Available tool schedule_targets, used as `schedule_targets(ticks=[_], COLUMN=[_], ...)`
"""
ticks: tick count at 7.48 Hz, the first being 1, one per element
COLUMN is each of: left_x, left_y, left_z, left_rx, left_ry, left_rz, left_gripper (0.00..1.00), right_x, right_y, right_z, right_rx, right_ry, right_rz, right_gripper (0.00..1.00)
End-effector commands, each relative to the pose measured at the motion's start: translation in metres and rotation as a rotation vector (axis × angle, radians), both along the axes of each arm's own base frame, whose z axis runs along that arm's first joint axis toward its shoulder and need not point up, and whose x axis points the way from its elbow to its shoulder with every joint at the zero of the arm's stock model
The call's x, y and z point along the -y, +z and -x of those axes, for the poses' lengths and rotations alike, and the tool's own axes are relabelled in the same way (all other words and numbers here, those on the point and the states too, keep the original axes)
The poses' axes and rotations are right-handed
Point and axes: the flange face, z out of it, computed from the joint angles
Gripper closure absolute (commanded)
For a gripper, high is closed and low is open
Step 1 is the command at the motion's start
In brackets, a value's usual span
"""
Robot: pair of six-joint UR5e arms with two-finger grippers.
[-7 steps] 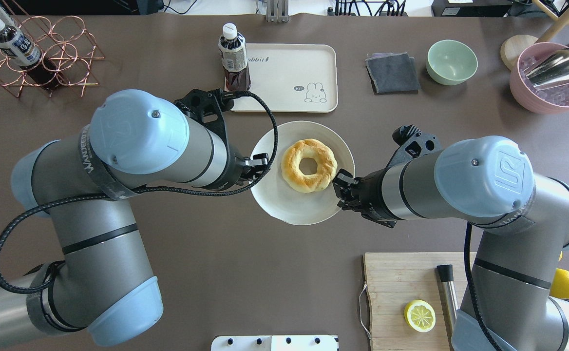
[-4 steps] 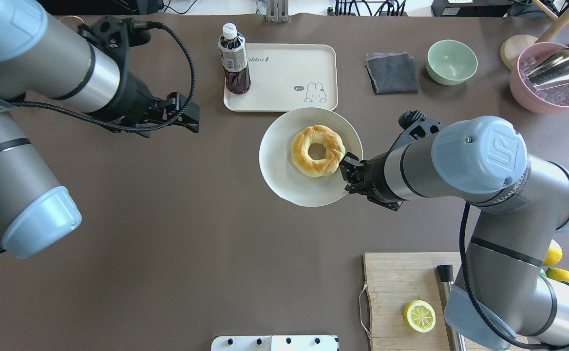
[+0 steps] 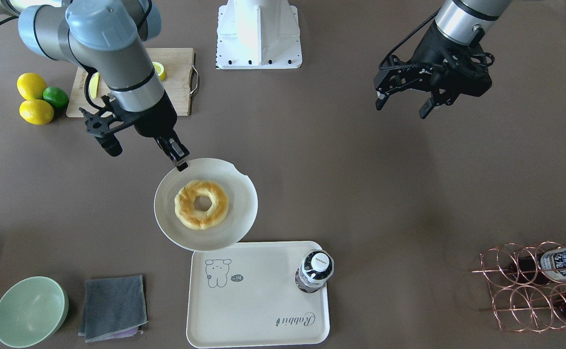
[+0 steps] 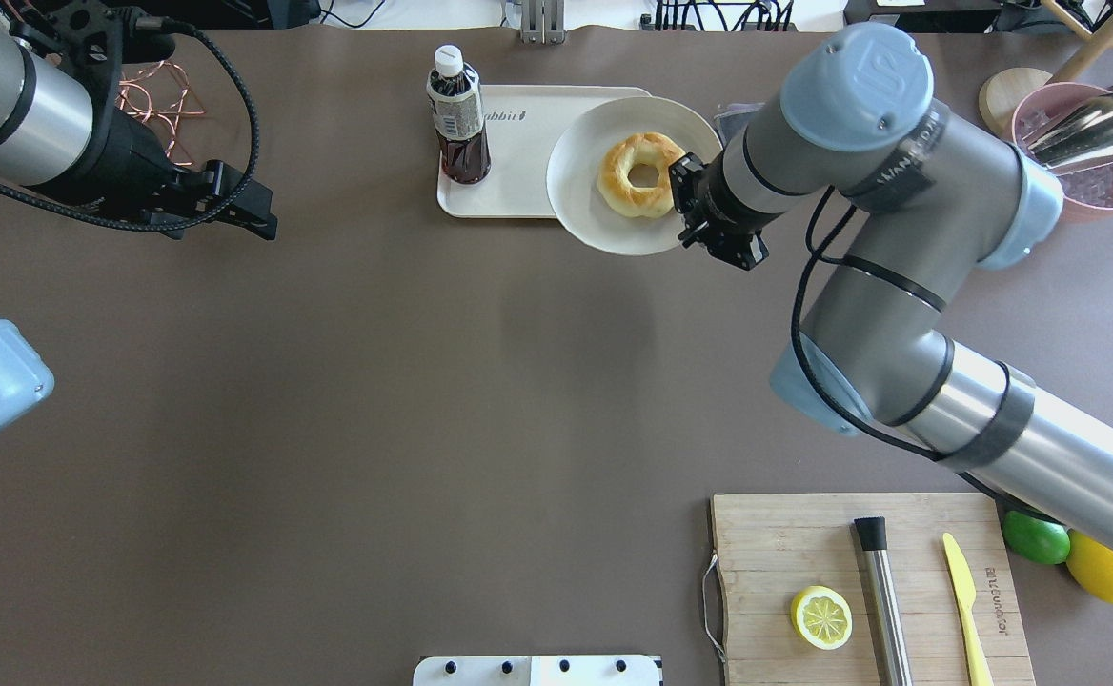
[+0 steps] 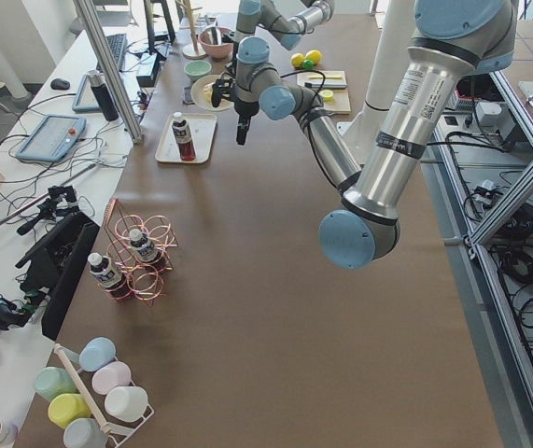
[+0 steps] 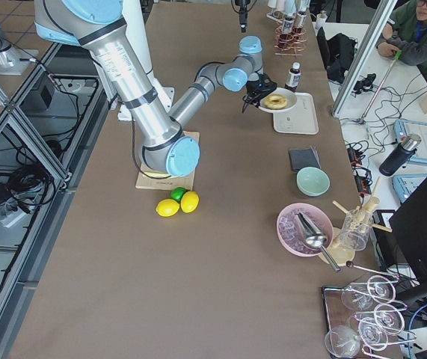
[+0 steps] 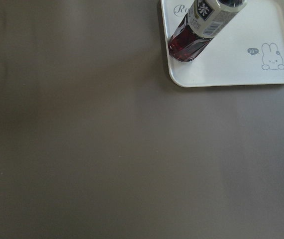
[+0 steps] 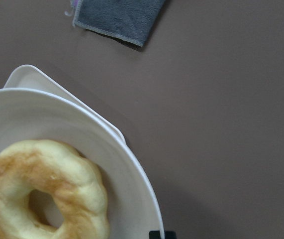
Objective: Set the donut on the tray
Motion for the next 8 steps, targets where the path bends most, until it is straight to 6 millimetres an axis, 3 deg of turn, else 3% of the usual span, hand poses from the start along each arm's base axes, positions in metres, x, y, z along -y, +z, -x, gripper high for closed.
schedule_targets(ticks=[1,2,3,4,5,6,7,8], left_x=[0.002,0.001,-0.001,-0.001,-0.001,-0.001,-0.001,-0.001], left_y=[0.011,0.013,0.01,0.01,0.012,0.013,0.013,0.013], left_z=[0.009,0.011,0.013,0.013,0.014,0.013,0.013,0.013], left_rx=[0.008,0.009,0.005,0.005,0.007,0.007,0.007,0.007], left_ry=[-0.006,-0.008,-0.011,-0.011,-0.01,-0.01,-0.01,-0.01], left_rz=[0.004,0.005,0.0,0.0,0.004,0.004,0.004,0.004], left_gripper=[0.01,0.01,0.01,0.01,0.01,0.01,0.01,0.01], right_x=[0.115,0.129,0.136,0.132,0.123,0.116,0.118,0.131], right_y=[0.017,0.027,0.023,0.02,0.025,0.025,0.022,0.018], right_z=[0.066,0.077,0.087,0.098,0.113,0.124,0.119,0.094], right_rx=[0.052,0.051,0.043,0.041,0.03,0.0,-0.005,-0.01], right_ry=[0.117,0.118,0.116,0.106,0.101,0.094,0.076,0.058], right_rz=[0.08,0.081,0.089,0.087,0.065,0.009,-0.026,-0.053], right_gripper=[1.0,1.0,1.0,1.0,0.65,0.01,0.0,0.0])
